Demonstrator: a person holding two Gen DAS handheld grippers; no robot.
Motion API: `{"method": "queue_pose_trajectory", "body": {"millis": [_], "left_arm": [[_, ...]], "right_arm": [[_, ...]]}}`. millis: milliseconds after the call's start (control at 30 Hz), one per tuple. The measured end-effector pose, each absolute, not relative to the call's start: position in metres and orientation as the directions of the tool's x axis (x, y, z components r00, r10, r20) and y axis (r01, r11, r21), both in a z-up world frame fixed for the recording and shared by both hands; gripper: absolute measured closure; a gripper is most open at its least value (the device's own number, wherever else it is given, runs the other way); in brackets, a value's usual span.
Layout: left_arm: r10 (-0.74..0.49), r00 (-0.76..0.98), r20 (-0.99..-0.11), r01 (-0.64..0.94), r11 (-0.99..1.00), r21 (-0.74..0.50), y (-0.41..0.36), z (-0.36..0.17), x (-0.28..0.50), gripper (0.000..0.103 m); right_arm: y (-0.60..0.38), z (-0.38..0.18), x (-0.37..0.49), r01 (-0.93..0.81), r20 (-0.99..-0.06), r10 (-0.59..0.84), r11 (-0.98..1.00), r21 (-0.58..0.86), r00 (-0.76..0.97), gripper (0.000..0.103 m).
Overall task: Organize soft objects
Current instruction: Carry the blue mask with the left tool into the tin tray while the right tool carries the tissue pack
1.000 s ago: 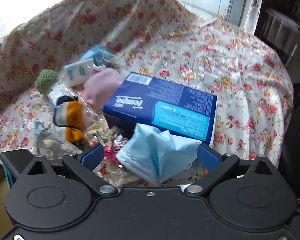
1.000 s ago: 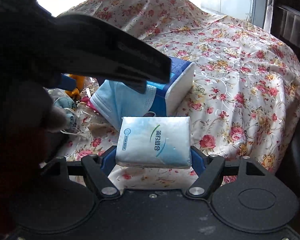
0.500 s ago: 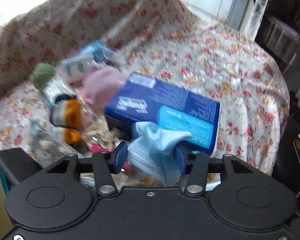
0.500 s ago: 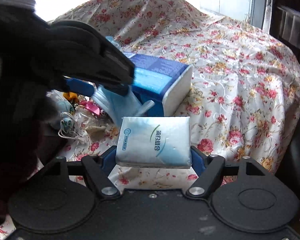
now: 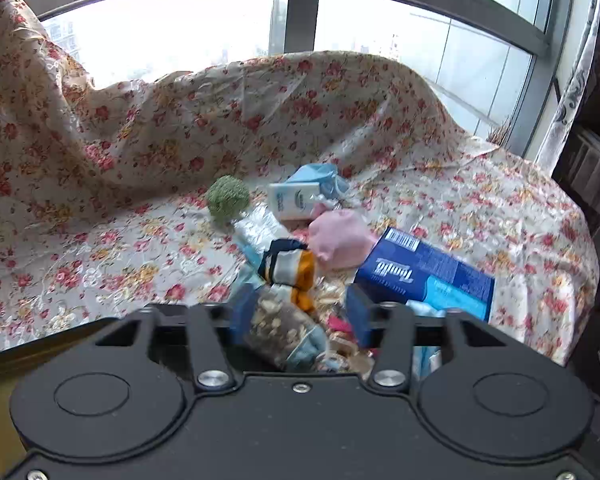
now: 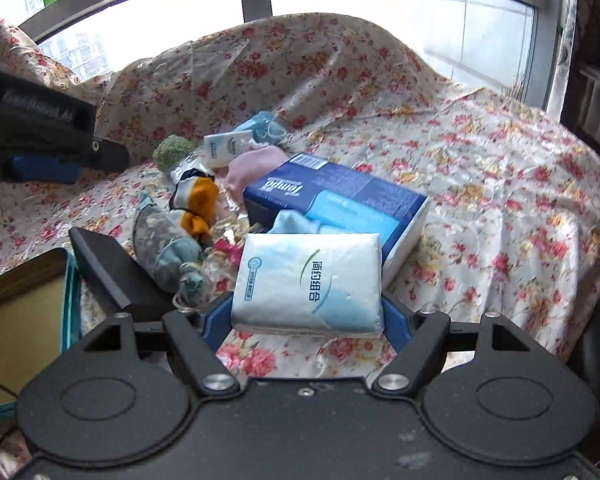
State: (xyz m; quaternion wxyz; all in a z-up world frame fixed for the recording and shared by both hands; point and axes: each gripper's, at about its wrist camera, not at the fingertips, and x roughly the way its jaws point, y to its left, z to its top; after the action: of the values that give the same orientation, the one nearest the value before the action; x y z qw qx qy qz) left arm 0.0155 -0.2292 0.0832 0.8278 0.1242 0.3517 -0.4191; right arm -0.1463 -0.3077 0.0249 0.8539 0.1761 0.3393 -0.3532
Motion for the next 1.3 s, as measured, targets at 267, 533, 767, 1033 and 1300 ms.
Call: {"method": "queue_pose_trajectory", "body": {"millis": [267, 533, 767, 1033, 1300], "left_arm": [[-0.609, 0.331, -0.721, 0.835, 0.545, -0.077, -0.258, 0.055, -0.016, 0.017], [-0.567, 0.323, -0.757, 0.859, 0.512, -0.017, -0.311, 0.022, -0.045, 0.01], [-0.543, 0.307, -0.781, 0.866, 0.499, -0.007, -0.331, 0.004, -0.05, 0.01], [-0.532, 0.298, -0.792, 0.868, 0.497, -0.008, -0.343, -0.007, -0.053, 0.004], [-0.593, 0.226, -0.773, 0.875, 0.473, -0.106, -0.33, 0.002, -0.044, 0.074]], "right_arm": [[-0.309, 0.009, -0.172, 0.759, -0.739, -0.484, 0.649, 0.056, 0.469, 0.028], [-0.329, -0.006, -0.186, 0.795, -0.751, -0.494, 0.602, 0.068, 0.438, 0.028], [-0.346, -0.016, -0.198, 0.812, -0.762, -0.479, 0.575, 0.103, 0.436, 0.028], [-0.347, -0.019, -0.198, 0.813, -0.764, -0.471, 0.57, 0.118, 0.441, 0.028], [-0.341, -0.011, -0.197, 0.812, -0.752, -0.485, 0.573, 0.111, 0.446, 0.028]]}}
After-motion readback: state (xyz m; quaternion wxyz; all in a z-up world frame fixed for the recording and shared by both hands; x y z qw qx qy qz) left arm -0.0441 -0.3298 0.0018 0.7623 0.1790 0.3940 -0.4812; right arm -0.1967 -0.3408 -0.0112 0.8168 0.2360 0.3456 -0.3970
